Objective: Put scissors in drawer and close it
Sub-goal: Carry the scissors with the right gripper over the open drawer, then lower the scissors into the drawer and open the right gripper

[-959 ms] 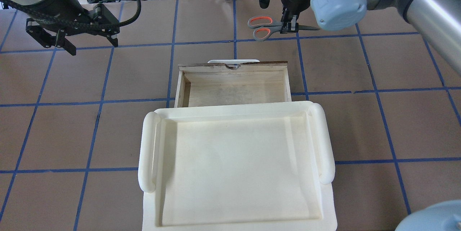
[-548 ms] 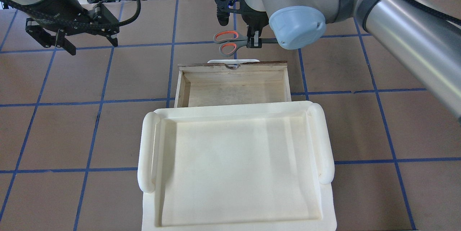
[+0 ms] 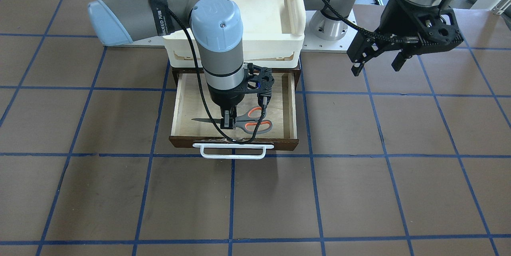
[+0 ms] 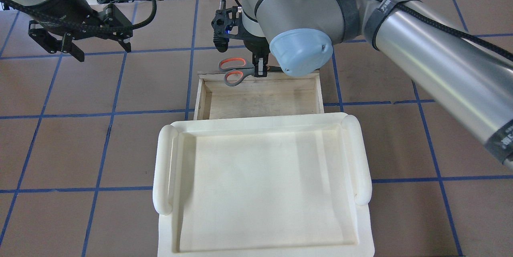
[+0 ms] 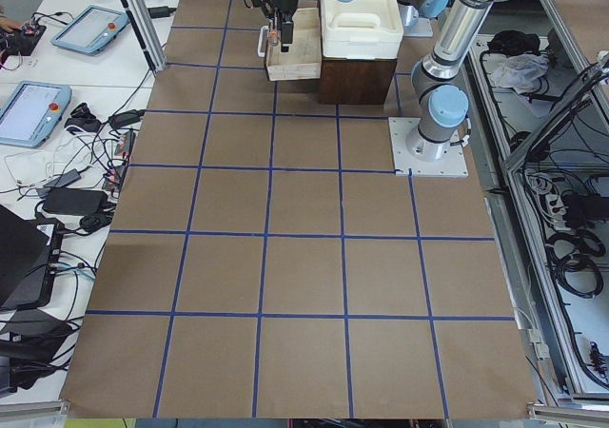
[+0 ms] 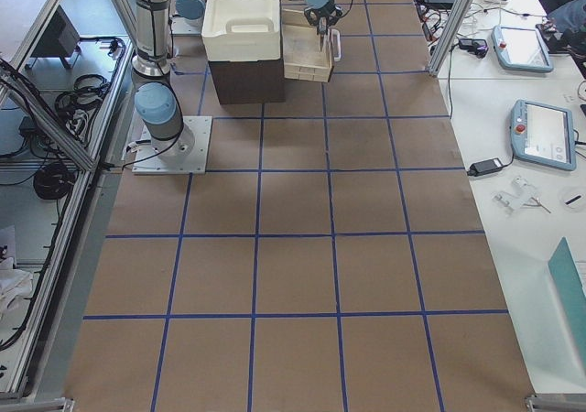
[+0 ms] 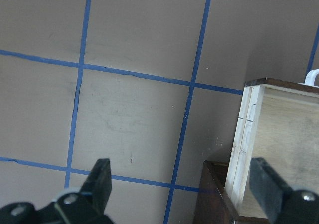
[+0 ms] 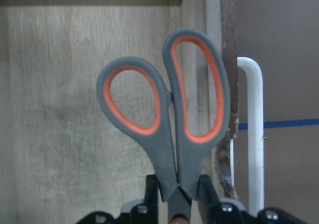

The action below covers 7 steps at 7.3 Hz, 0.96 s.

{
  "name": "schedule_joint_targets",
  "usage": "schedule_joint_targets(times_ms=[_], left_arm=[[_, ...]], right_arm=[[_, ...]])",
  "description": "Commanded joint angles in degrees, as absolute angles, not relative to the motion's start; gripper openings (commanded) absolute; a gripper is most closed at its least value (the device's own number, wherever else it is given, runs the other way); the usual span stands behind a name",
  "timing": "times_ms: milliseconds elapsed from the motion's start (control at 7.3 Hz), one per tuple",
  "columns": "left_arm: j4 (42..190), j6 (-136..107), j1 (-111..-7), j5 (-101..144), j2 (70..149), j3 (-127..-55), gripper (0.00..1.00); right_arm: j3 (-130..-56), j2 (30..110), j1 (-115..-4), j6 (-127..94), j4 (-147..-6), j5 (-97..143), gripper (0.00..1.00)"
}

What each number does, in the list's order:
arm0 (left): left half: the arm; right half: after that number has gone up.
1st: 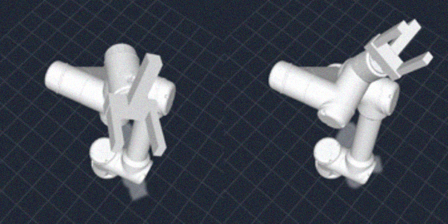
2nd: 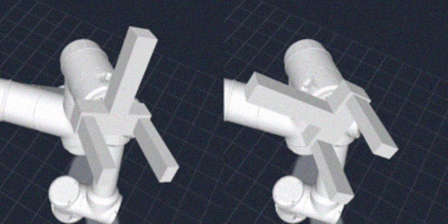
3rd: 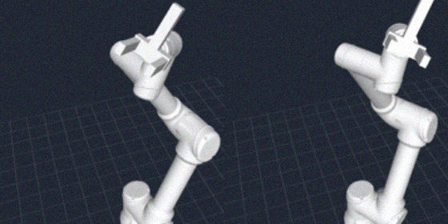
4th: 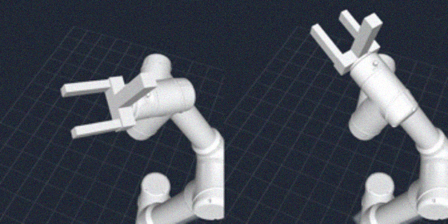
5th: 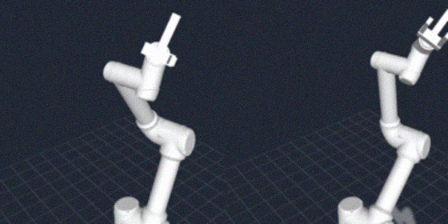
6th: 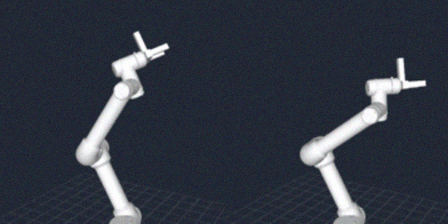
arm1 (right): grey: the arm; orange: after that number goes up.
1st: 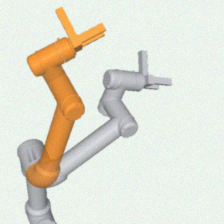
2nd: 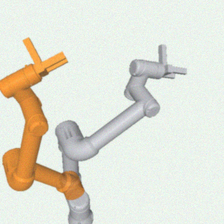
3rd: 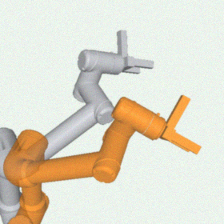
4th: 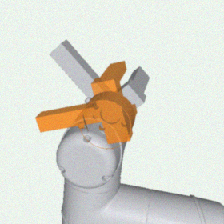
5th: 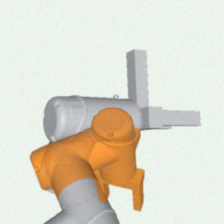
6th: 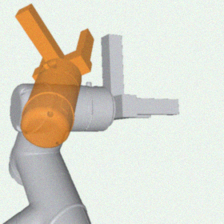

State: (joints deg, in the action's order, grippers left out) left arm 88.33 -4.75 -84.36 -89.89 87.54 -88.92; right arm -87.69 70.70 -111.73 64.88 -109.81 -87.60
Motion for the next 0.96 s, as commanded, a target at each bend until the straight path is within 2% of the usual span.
schedule_joint_targets(times_ms=[0,411,685,822], left_arm=[[88.4,-4.7,-84.4,-89.9,87.5,-88.9,1.00],[88.4,-4.7,-84.5,-89.9,87.5,-88.9,1.00],[88.3,-4.9,-84.5,-89.9,87.5,-89.3,1.00],[88.4,-4.8,-84.5,-89.9,87.4,-89.4,1.00]], right_arm=[[-89.0,71.0,-112.0,61.6,-107.4,-87.5,0.00],[-89.2,71.2,-112.9,60.6,-104.0,-87.3,0.00],[-89.3,70.7,-114.1,58.2,-103.0,-87.2,0.06],[-89.6,70.7,-114.1,58.2,-103.0,-87.2,0.16]])
